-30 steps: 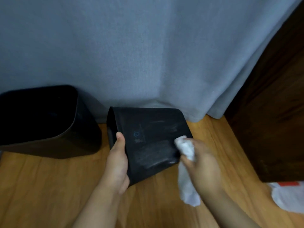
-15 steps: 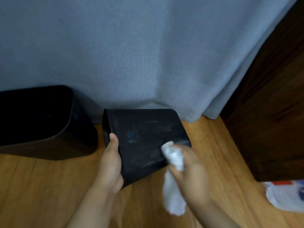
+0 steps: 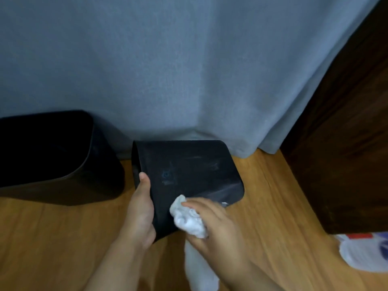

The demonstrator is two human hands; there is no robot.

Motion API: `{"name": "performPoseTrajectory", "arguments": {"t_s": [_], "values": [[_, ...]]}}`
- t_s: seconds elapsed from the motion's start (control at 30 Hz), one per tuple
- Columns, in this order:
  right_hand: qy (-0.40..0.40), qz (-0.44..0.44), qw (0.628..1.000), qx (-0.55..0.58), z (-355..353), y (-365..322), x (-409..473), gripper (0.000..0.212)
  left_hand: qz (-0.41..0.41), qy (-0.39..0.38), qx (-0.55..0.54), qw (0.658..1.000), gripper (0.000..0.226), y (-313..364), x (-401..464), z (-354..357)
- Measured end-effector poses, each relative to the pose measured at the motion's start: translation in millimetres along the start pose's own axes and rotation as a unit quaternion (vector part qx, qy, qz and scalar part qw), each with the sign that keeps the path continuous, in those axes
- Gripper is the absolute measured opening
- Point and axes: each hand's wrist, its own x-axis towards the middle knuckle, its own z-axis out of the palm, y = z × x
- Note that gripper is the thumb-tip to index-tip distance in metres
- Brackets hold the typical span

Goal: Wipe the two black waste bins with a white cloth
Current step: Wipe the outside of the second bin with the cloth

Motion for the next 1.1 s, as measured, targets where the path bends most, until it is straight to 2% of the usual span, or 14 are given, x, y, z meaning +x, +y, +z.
{"name": "performPoseTrajectory", "arguments": {"t_s": [0.07, 0.2, 0.27, 0.33, 0.4, 0.47, 0.63, 0.7, 0.8, 0.83, 0.9, 0.97, 1.03, 1.1], "values": [[-0.037, 0.022, 0.999, -0.017, -11, 17, 4, 0.038, 0.01, -0.003, 0.001, 1.0, 0.058, -2, 1, -4], [-0.005, 0.182, 0.982, -0.044, -46, 70, 8, 0.028, 0.029, -0.016, 0.007, 0.999, 0.052, -3, 1, -9], [0.022, 0.213, 0.972, -0.101, -62, 85, 12, 0.031, 0.03, -0.019, 0.008, 0.999, 0.05, -4, 0, -8], [0.061, 0.228, 0.967, -0.094, -76, 82, 21, 0.027, 0.023, -0.013, 0.005, 1.0, 0.048, -5, -1, -7], [0.081, 0.208, 0.973, -0.051, -85, 62, 37, 0.019, 0.018, -0.019, 0.005, 1.0, 0.049, -7, -2, -5], [0.07, 0.138, 0.986, -0.055, -84, 33, 53, 0.021, 0.017, -0.018, 0.006, 1.0, 0.049, -9, -2, -4], [-0.116, 0.022, 0.993, -0.019, -38, -31, 66, 0.043, -0.019, -0.025, -0.008, 0.999, 0.062, -7, -2, 6], [-0.127, -0.021, 0.99, -0.062, -19, -35, 63, 0.042, -0.021, -0.035, 0.006, 0.999, 0.067, -6, -3, 4], [-0.095, 0.027, 0.988, -0.118, -16, -20, 69, 0.041, -0.007, -0.024, 0.032, 0.999, 0.064, -8, -2, 2], [-0.075, 0.046, 0.988, -0.128, -19, -14, 71, 0.039, 0.009, -0.014, 0.045, 0.999, 0.068, -6, -5, 4], [-0.066, 0.035, 0.992, -0.106, -22, -15, 67, 0.037, 0.014, -0.002, 0.068, 0.998, 0.094, -7, -5, 5], [-0.108, -0.015, 0.991, -0.072, -21, -30, 56, 0.038, 0.027, 0.012, 0.069, 0.997, 0.084, -7, -5, 5], [-0.123, -0.044, 0.987, -0.096, -20, -32, 49, 0.04, 0.027, 0.003, 0.07, 0.997, 0.076, -8, -3, 2], [-0.095, -0.009, 0.986, -0.134, -21, -17, 57, 0.041, 0.036, 0.01, 0.076, 0.996, 0.082, -9, -4, 2]]}}
